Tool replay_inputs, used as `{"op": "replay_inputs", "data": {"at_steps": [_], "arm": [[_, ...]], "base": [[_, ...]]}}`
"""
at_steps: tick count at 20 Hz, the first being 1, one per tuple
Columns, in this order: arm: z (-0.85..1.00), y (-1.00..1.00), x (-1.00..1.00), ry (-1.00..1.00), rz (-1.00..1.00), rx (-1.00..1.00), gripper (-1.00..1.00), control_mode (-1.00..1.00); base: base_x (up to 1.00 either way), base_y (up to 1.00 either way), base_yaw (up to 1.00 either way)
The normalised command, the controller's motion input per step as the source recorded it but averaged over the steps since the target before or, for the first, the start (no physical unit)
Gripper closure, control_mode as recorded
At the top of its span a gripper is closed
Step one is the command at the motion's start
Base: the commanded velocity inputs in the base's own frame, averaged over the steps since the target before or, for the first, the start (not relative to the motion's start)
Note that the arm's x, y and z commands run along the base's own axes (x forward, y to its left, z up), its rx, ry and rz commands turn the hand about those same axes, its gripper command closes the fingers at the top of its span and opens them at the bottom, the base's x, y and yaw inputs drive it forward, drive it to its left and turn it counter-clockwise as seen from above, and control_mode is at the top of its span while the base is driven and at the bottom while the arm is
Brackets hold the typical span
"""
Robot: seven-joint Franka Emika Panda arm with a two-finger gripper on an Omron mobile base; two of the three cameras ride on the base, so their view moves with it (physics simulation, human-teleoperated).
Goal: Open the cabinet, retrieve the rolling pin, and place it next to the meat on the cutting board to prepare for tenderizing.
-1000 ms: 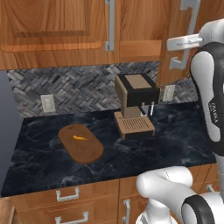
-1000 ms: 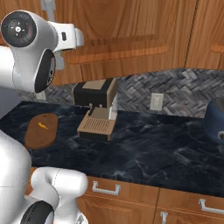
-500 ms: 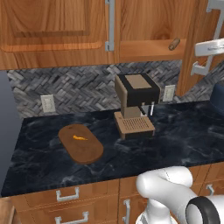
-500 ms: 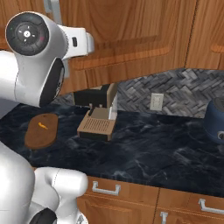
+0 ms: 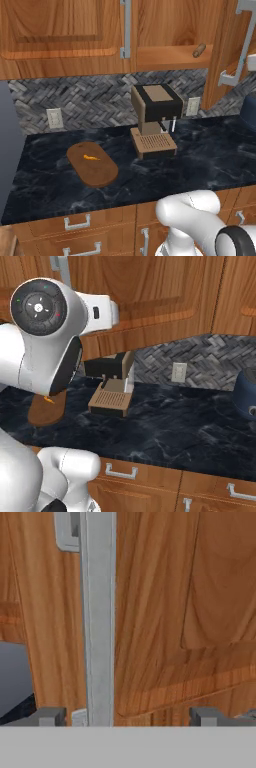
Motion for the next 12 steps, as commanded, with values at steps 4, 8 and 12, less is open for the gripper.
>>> {"op": "replay_inputs", "data": {"at_steps": [4,8,12], "arm": [[0.00,-0.21,-0.86,-0.06,-0.01,-0.01,-1.00,-1.00],[0.02,0.35,-0.74,-0.08,-0.10,-0.08,-1.00,-1.00],[0.00,0.76,-0.48,-0.11,-0.12,-0.17,-1.00,-1.00]], "base": [[0.00,0.00,0.00],[0.00,0.00,0.00],[0.00,0.00,0.00]]}}
